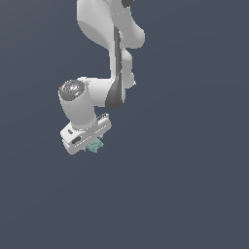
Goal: Pick up the object and move it to a goal position.
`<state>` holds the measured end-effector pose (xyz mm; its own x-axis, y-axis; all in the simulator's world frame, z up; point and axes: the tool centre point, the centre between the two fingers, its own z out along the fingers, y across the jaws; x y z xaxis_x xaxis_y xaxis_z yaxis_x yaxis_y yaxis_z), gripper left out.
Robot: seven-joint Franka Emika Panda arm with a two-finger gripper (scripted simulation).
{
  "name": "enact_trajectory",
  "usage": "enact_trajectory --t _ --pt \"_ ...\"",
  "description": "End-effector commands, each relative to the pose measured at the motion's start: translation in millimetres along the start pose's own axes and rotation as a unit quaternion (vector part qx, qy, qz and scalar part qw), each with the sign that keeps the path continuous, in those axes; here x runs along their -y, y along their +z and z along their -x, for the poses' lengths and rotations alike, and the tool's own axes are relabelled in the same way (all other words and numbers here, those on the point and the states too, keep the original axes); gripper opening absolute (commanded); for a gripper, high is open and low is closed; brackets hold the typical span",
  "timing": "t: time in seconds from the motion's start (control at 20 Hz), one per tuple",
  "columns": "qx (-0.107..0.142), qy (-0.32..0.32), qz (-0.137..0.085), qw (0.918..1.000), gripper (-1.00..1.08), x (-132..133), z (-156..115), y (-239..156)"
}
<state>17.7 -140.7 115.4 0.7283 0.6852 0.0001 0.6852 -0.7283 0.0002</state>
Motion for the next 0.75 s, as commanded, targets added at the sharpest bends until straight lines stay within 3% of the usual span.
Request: enact_trajectory --t 0.0,0.35,0.7 --pt "0.0 0.0 0.0 1.0 -1.0 -14 22 -13" --pt "0.0 0.0 0.0 1.0 -1.0 -41 59 -36" --pt "0.0 0.0 0.0 1.0 -1.0 -48 65 -40"
